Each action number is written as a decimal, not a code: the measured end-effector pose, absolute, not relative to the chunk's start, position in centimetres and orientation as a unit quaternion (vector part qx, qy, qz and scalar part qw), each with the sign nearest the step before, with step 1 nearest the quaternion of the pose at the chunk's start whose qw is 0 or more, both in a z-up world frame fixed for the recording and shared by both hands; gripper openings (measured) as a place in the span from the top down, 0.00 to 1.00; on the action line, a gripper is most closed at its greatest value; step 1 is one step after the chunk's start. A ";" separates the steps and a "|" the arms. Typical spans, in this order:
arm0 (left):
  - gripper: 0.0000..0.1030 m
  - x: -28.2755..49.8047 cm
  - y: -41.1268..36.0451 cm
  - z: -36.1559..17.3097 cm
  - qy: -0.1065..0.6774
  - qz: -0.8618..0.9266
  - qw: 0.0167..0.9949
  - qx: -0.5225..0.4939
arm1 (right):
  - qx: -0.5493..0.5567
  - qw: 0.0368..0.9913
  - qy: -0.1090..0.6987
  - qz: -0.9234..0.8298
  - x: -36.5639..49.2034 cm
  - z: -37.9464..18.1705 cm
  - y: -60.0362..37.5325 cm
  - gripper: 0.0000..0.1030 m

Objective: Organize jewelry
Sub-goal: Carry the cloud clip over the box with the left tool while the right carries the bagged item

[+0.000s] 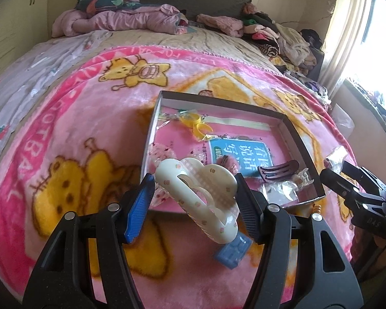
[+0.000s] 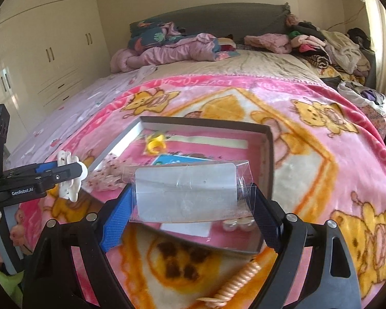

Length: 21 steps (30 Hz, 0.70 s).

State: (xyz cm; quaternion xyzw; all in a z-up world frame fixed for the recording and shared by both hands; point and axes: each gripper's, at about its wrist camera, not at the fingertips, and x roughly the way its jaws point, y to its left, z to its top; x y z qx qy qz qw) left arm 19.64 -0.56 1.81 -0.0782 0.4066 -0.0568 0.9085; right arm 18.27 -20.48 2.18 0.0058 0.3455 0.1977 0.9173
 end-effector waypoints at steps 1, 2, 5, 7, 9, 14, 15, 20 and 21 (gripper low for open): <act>0.48 19.9 -0.8 1.8 0.407 -0.058 0.908 -0.077 | 0.008 0.918 0.345 0.193 18.5 2.2 -20.8 0.19; 0.48 20.0 -0.8 1.7 0.408 -0.059 0.908 -0.077 | 0.010 0.919 0.345 0.191 18.6 2.1 -21.1 0.19; 0.48 20.7 -1.3 1.6 0.410 -0.061 0.907 -0.075 | 0.012 0.921 0.345 0.180 19.1 2.0 -21.8 0.19; 0.48 21.3 -1.6 1.4 0.410 -0.061 0.907 -0.072 | 0.015 0.922 0.345 0.174 19.5 1.8 -22.3 0.19; 0.48 21.7 -1.7 1.3 0.412 -0.061 0.906 -0.071 | 0.018 0.923 0.347 0.169 20.0 1.7 -22.7 0.19; 0.48 23.0 -1.9 0.4 0.421 -0.059 0.903 -0.065 | 0.019 0.923 0.350 0.159 21.1 1.1 -23.3 0.19; 0.48 23.1 -2.0 0.2 0.424 -0.058 0.902 -0.063 | 0.018 0.923 0.351 0.156 21.4 0.9 -23.4 0.19; 0.48 23.9 -2.3 -1.0 0.436 -0.059 0.896 -0.059 | 0.016 0.922 0.356 0.151 22.9 0.4 -23.3 0.19; 0.48 23.9 -2.3 -1.1 0.437 -0.059 0.895 -0.058 | 0.015 0.921 0.358 0.151 23.3 0.2 -23.1 0.19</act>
